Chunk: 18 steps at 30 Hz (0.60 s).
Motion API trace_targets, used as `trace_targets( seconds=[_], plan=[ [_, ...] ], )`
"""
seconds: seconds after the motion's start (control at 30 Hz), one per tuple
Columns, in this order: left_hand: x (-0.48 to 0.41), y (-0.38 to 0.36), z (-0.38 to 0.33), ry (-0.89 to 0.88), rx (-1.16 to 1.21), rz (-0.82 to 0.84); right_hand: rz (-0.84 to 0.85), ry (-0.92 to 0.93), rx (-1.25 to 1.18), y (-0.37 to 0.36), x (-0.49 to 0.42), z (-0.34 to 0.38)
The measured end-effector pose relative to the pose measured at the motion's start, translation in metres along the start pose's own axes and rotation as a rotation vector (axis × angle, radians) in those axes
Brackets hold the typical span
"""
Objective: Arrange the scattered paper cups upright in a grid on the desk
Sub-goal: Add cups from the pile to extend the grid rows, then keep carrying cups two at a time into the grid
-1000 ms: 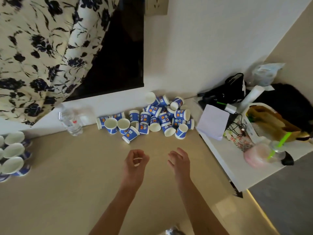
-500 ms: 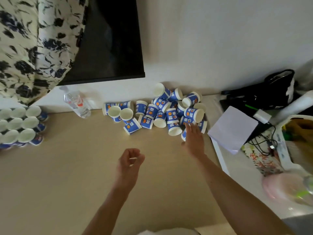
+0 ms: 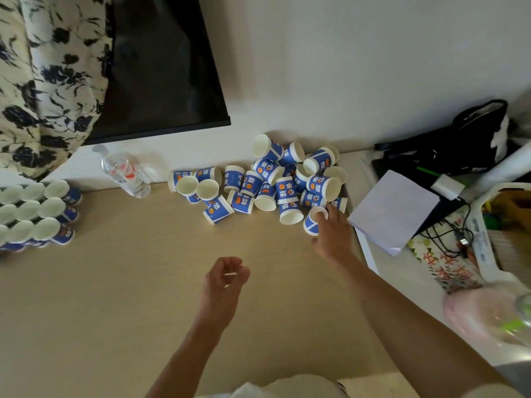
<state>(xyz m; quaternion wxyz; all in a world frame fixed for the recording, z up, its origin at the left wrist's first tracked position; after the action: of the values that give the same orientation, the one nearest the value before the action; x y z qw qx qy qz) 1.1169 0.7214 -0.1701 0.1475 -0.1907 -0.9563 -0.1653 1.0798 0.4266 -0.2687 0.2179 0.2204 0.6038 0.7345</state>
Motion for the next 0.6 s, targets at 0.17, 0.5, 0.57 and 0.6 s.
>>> trace_targets(
  seconds=[0.17, 0.5, 0.57, 0.6],
  plan=[
    [0.002, 0.0, 0.003, -0.01, 0.006, 0.004, -0.061, 0.04, -0.056, -0.006, 0.0, -0.003],
    [0.012, 0.012, 0.019, 0.02, -0.039, 0.038, -0.108, -0.095, -0.044, -0.008, 0.005, -0.004],
    [0.013, 0.013, 0.021, 0.038, -0.047, 0.05, -0.133, -0.196, -0.338, -0.007, 0.021, -0.009],
    [0.014, 0.011, 0.022, 0.056, -0.059, 0.061, -0.139, -0.275, -0.564, -0.005, 0.031, -0.008]
  ],
)
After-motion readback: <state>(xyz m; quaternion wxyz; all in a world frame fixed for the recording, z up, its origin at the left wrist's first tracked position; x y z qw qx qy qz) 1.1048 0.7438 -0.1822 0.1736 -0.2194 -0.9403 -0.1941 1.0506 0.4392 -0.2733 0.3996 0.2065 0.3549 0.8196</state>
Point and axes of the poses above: each hand's wrist, its own x-axis away from the middle knuckle, its own y-axis out of the back of the hand, z = x × y, the point moved 5 cm from there along -x, towards the middle knuckle
